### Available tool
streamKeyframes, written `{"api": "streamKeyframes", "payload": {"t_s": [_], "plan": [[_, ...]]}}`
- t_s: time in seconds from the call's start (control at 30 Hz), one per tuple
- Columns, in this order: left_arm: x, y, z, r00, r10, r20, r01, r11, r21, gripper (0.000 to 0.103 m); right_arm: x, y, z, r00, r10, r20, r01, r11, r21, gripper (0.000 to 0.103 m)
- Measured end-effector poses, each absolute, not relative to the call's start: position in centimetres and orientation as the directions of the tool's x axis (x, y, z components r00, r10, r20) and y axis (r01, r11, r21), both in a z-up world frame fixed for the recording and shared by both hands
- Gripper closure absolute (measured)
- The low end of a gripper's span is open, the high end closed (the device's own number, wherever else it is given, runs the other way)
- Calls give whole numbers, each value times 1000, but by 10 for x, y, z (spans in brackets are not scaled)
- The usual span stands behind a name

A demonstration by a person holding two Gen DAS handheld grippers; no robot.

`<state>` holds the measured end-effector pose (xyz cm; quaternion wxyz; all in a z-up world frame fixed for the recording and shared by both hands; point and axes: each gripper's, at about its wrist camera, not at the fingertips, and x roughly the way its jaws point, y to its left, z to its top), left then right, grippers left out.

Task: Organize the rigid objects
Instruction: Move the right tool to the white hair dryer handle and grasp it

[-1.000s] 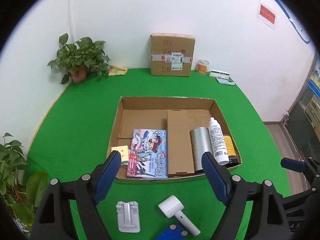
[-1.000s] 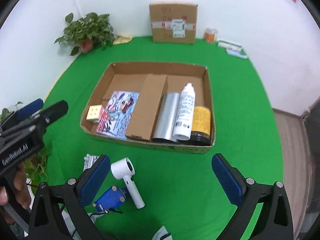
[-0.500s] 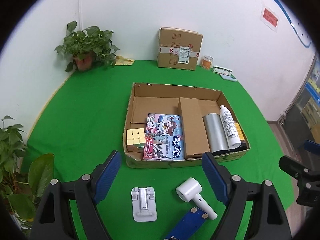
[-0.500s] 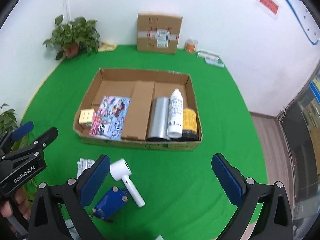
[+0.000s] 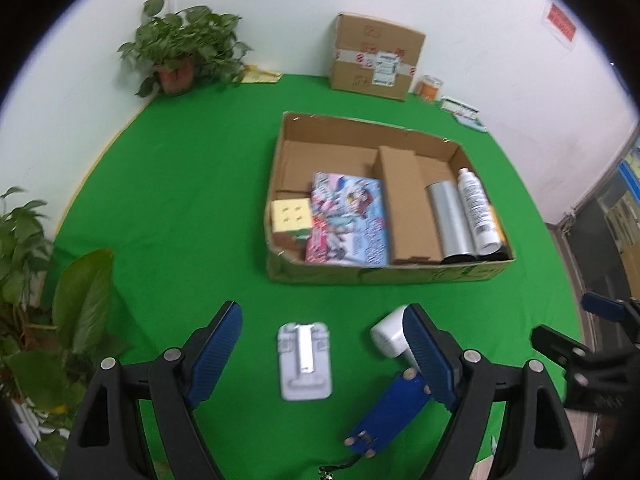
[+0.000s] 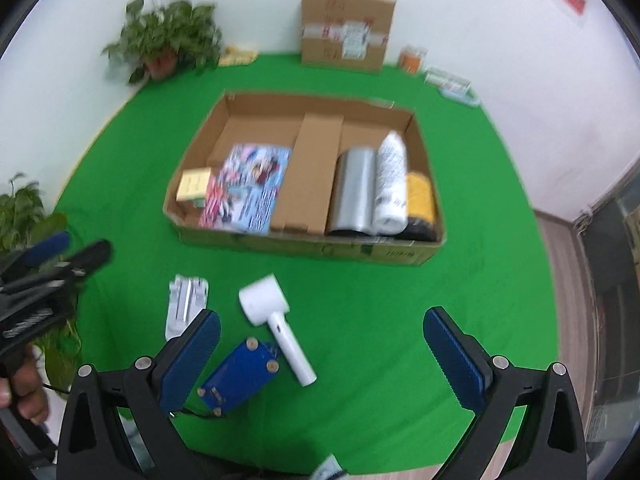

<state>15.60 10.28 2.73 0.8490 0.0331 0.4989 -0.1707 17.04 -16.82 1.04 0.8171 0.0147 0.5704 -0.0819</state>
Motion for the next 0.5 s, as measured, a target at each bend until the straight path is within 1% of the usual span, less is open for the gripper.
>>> {"api": "streamKeyframes", "payload": {"t_s": [0.13,0.17,0.23,0.33,0.4,0.43,0.5], "plan": [[155,116,19,417,-173,-893,252,965,-70,21,188,-176,-36,242,-53,-969,130,991,-22,2],[154,119,14,397,-135,-908,221,974,-48,21,190,-177,-46,232,-40,-972,121,993,-12,2],[151,123,6,363,-97,-927,179,983,-33,21,198,-177,-70,207,2,-978,75,997,18,2],[142,129,-8,300,-41,-953,97,995,-12,21,206,-173,-113,150,64,-987,-8,998,64,6],[135,129,-14,272,-17,-962,61,998,-1,21,206,-169,-146,113,82,-990,-68,995,75,18],[133,129,-16,263,-10,-965,50,999,3,21,205,-168,-160,100,91,-991,-93,992,82,21],[129,126,-21,237,-7,-972,27,1000,0,21,199,-169,-187,92,109,-990,-122,988,97,32]]}}
